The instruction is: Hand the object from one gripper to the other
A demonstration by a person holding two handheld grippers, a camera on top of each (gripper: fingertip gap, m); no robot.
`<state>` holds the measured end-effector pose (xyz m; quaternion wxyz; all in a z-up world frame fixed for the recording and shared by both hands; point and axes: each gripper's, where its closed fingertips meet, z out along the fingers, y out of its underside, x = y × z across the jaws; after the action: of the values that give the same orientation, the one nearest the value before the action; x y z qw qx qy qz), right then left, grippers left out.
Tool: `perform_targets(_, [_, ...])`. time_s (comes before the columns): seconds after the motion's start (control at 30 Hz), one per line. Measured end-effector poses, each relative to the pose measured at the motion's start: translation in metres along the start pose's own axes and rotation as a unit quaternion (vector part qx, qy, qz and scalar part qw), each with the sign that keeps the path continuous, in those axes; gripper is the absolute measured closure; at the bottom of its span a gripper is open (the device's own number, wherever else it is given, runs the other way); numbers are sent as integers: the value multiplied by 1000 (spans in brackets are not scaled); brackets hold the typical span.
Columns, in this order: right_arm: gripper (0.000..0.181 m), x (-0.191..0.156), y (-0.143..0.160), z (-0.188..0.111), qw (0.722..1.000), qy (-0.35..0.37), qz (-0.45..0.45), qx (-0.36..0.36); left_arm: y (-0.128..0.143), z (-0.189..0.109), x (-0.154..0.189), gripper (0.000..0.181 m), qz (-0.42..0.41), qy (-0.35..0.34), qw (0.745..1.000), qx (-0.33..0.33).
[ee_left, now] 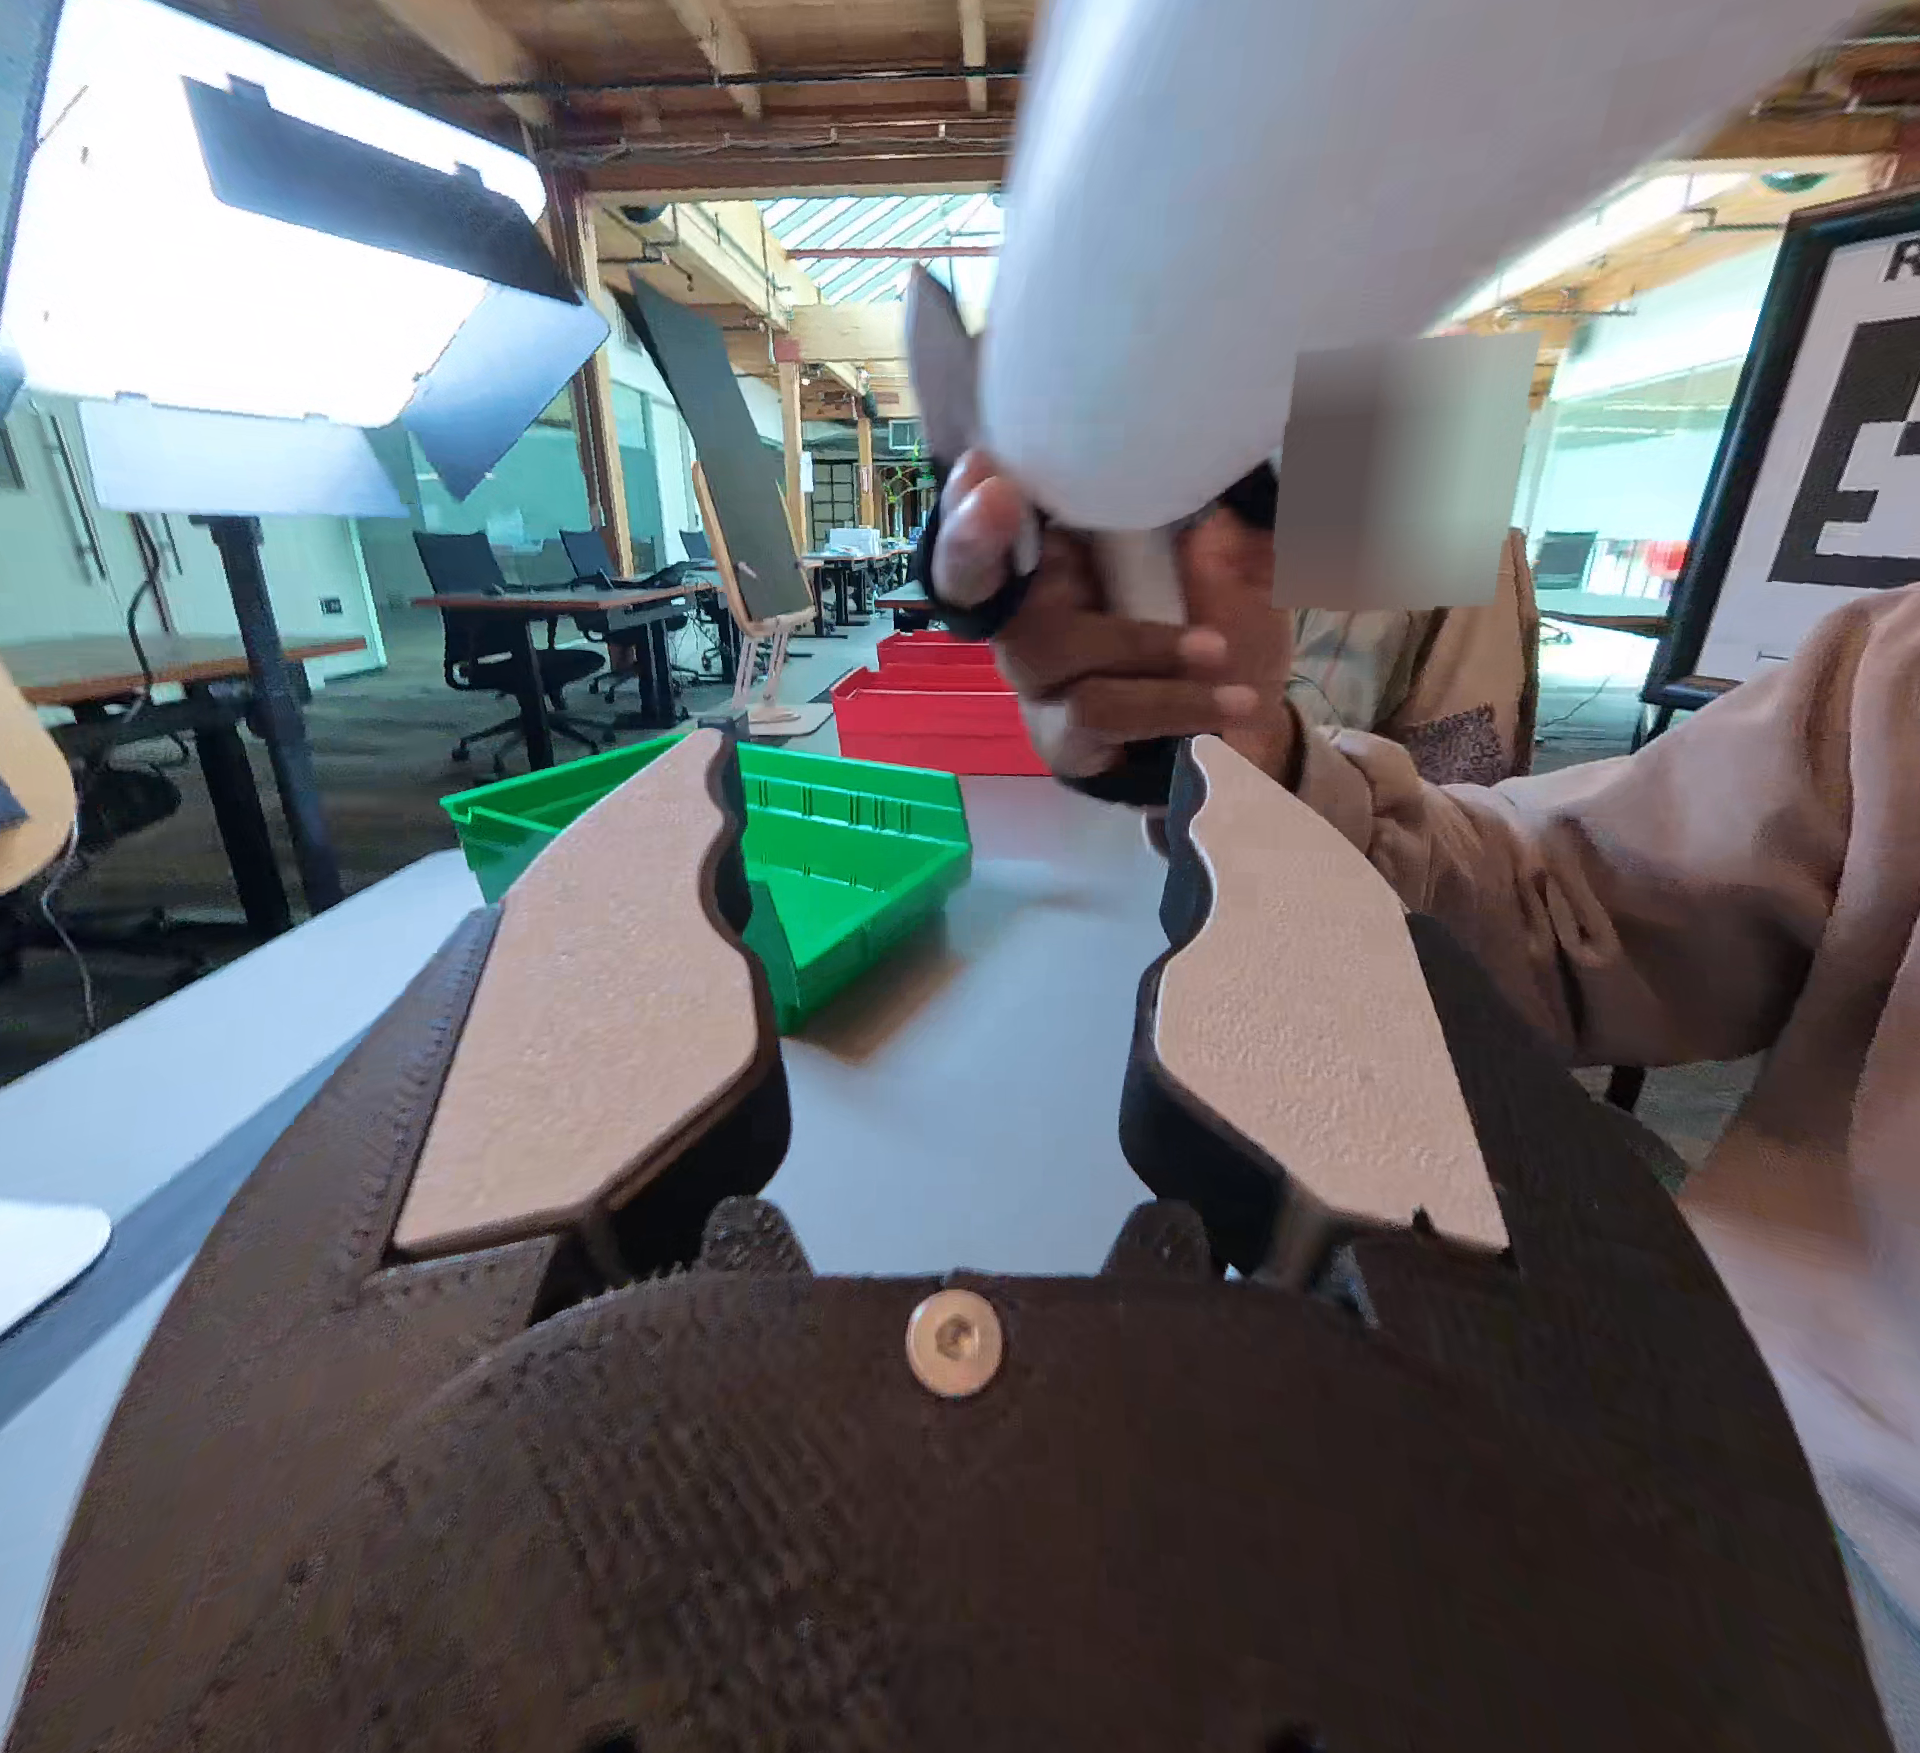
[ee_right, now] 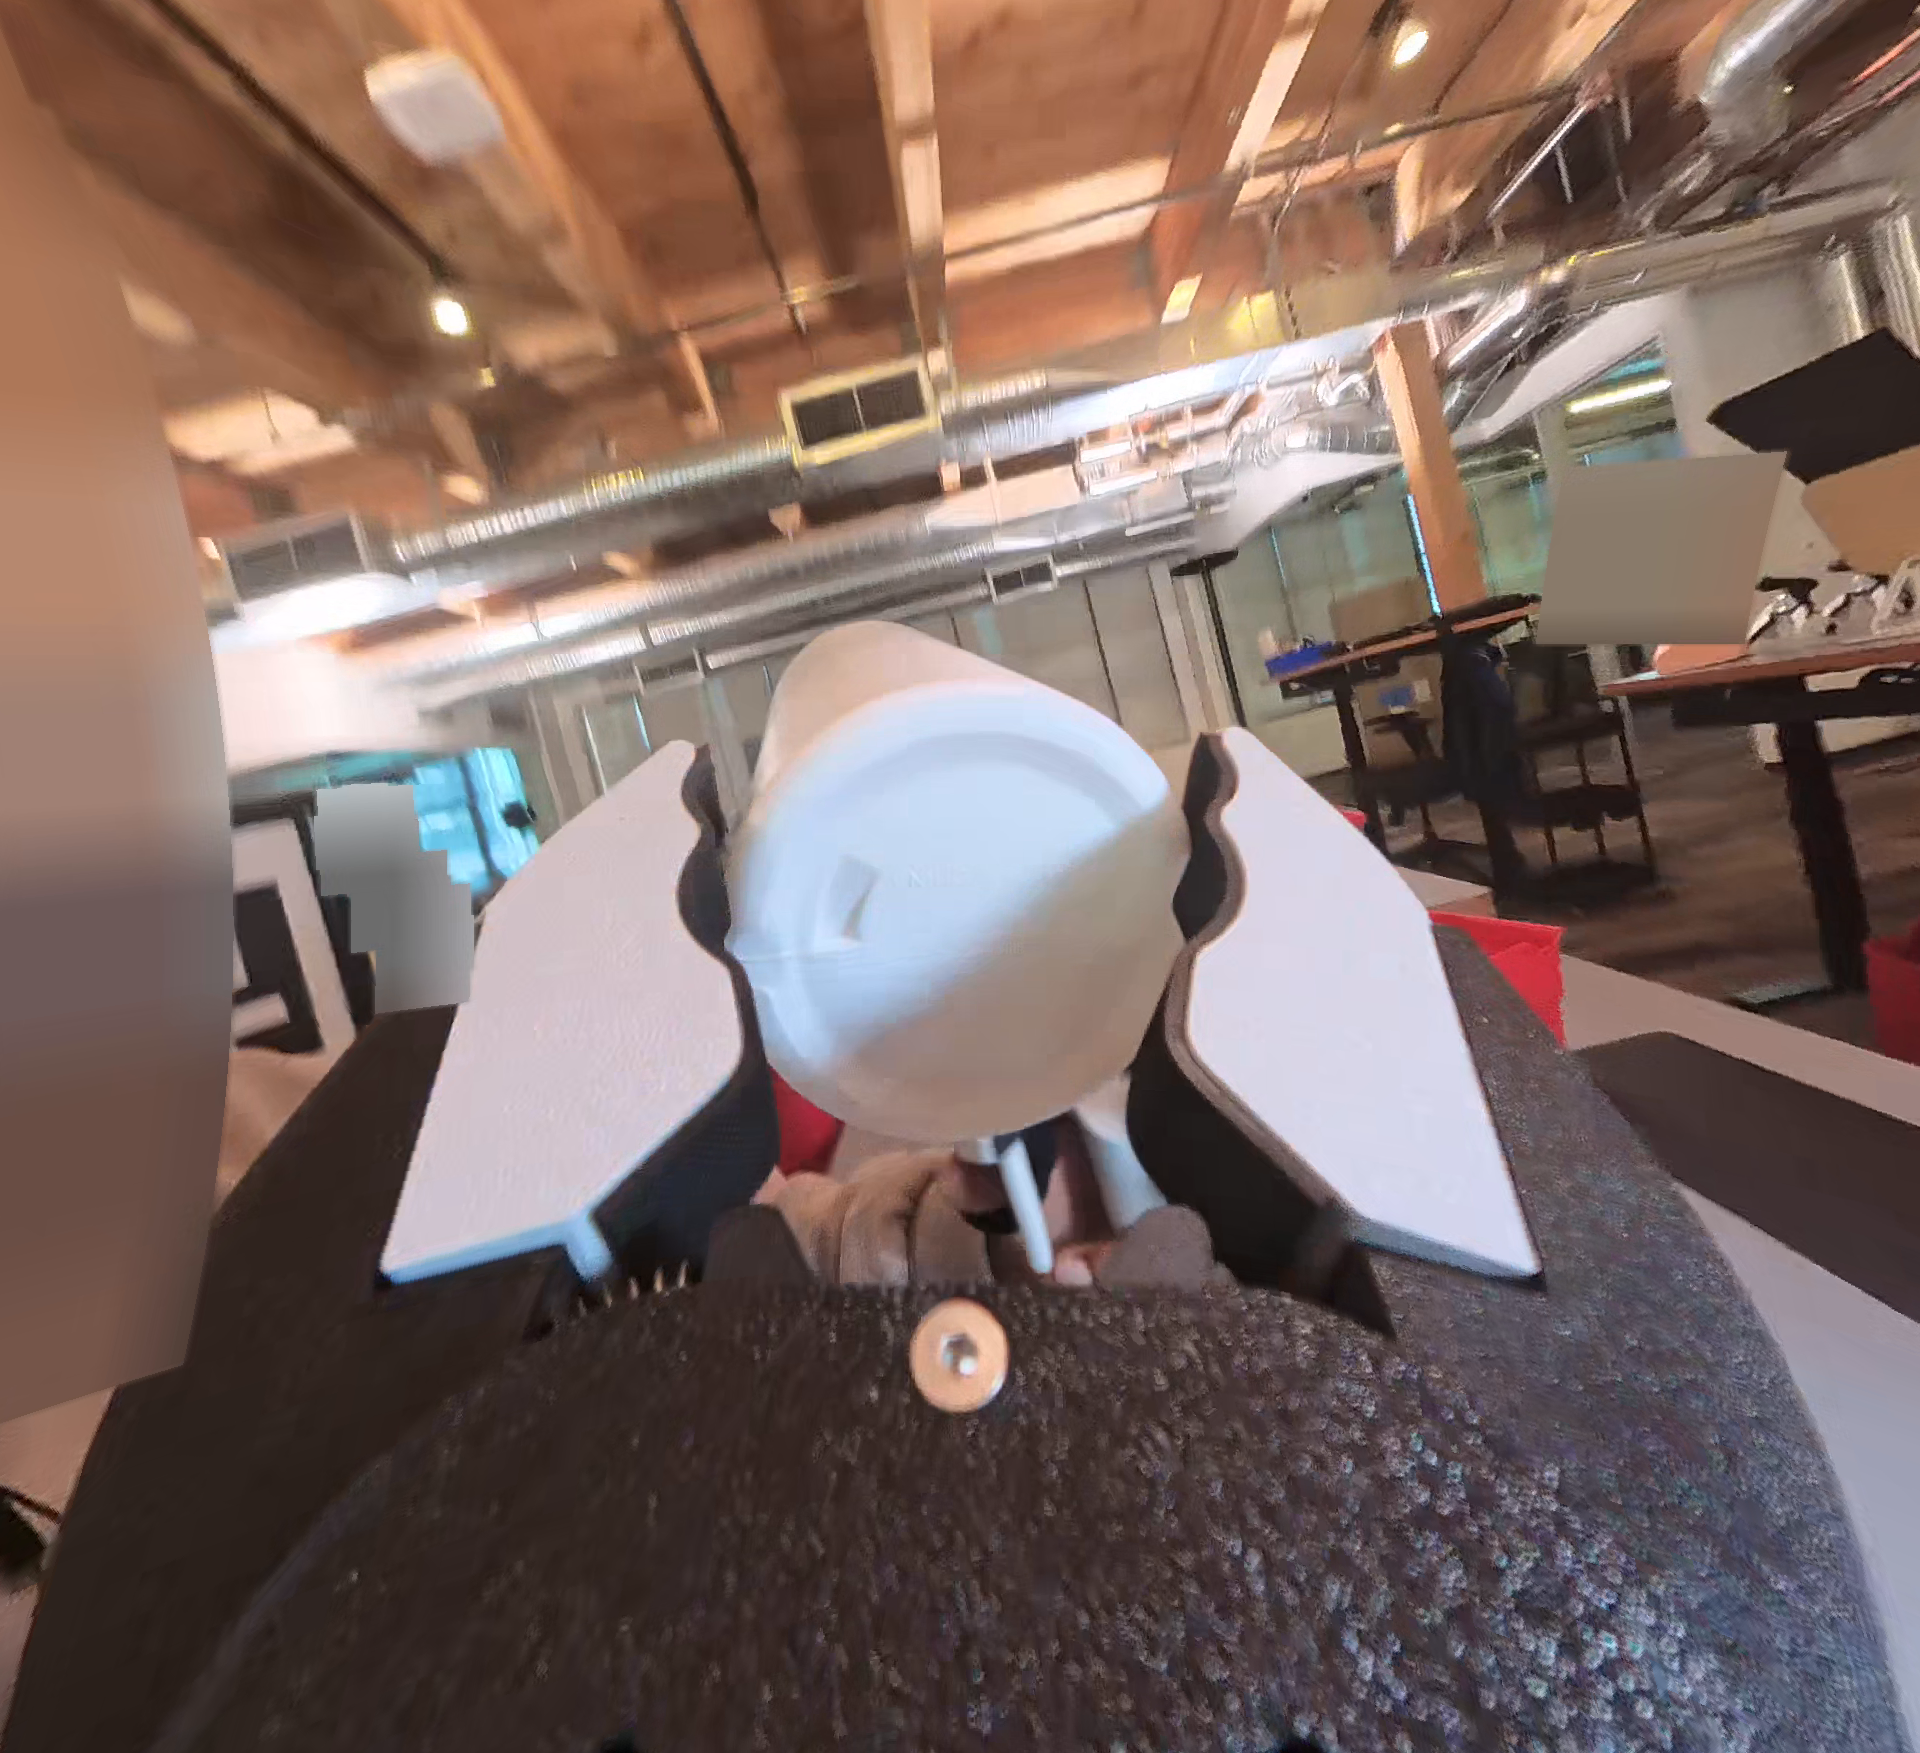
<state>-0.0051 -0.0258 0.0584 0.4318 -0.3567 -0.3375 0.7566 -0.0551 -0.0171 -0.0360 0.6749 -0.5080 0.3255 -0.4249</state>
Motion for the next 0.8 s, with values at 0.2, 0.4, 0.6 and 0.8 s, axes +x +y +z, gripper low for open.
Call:
perform_targets(0.2, [95,33,42,-1,993,-14,117,18,-51,15,13,78,27,-35,995,93])
perform_targets(0.4, [95,36,86,11,982,-41,179,-38,-77,9,8,77,37,-50,990,123])
perform_targets(0.6, [96,46,106,10,977,-20,181,-107,-65,2,-3,80,-19,-27,997,77])
perform_targets(0.8, [92,71,103,-10,980,52,20,-192,-48,-6,-24,80,25,-91,995,-18])
